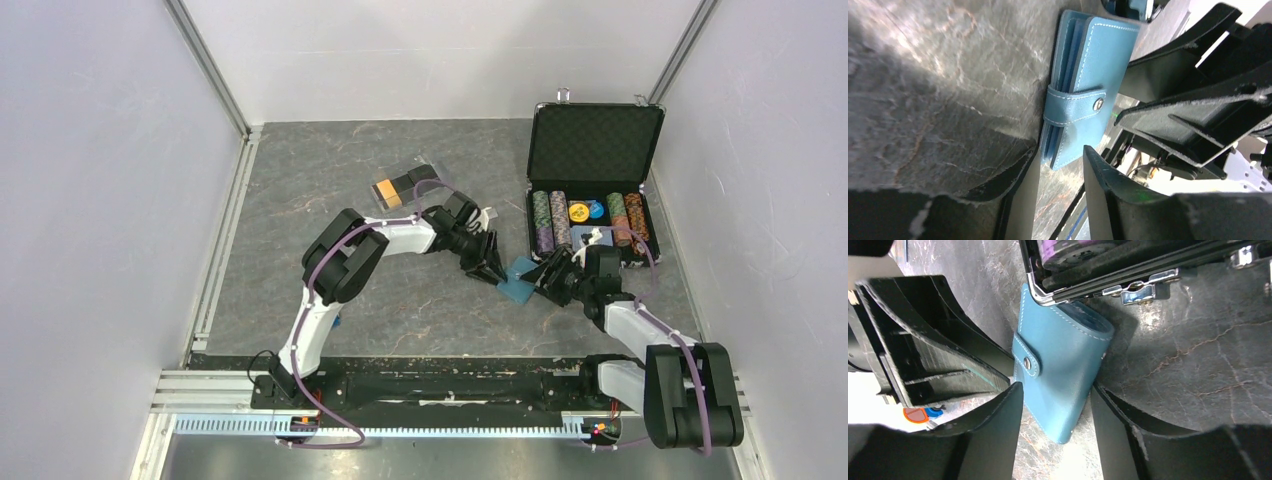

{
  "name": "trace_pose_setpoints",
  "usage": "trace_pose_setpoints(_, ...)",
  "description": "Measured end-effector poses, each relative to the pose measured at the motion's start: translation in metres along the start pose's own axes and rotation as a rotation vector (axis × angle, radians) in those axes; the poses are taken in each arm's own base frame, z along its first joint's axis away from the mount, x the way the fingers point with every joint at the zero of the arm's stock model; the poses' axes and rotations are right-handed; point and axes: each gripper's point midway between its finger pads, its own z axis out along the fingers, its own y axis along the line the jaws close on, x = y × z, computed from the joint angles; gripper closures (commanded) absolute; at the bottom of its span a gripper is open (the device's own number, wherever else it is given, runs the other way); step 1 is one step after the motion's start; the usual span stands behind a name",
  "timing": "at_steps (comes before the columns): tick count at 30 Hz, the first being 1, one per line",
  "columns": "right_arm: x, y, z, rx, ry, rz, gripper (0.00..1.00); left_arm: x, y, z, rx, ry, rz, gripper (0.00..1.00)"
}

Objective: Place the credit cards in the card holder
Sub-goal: Pick up the card holder from the center of the board.

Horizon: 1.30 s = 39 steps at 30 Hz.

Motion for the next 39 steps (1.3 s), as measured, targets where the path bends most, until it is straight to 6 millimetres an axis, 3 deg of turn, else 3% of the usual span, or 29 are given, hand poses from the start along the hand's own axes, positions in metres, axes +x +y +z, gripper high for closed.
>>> trace_pose_setpoints(5, 0.008, -0.004, 0.003, 0.001, 0.029, 0.02, 0.81, 0.015, 0.002, 0.0, 0.025, 0.028, -0.012, 0.58)
trace_pose_setpoints(9, 0.011, -0.003, 0.003, -0.008, 0.046, 0.02, 1.0, 0.02, 0.003, -0.004, 0.022, 0.025, -0.02, 0.45)
trace_pose_setpoints(14, 0.006, 0.008, 0.0, -0.031, 0.065, -0.011, 1.0, 0.017, -0.002, -0.014, -0.005, -0.019, -0.012, 0.29)
trace_pose_setpoints(21, -0.015, 0.031, -0.005, -0.046, 0.08, -0.099, 1.0, 0.005, -0.011, -0.062, -0.17, -0.147, 0.059, 0.26)
trace_pose_setpoints(27, -0.024, 0.058, -0.004, -0.068, 0.125, -0.189, 1.0, 0.006, -0.012, -0.103, -0.317, -0.204, 0.113, 0.25)
trace_pose_setpoints(33, -0.011, 0.086, 0.005, -0.097, 0.203, -0.266, 1.0, 0.009, -0.005, -0.12, -0.424, -0.196, 0.105, 0.26)
trace_pose_setpoints(39, 0.013, 0.104, 0.012, -0.117, 0.274, -0.316, 1.0, 0.006, -0.014, -0.124, -0.454, -0.197, 0.111, 0.28)
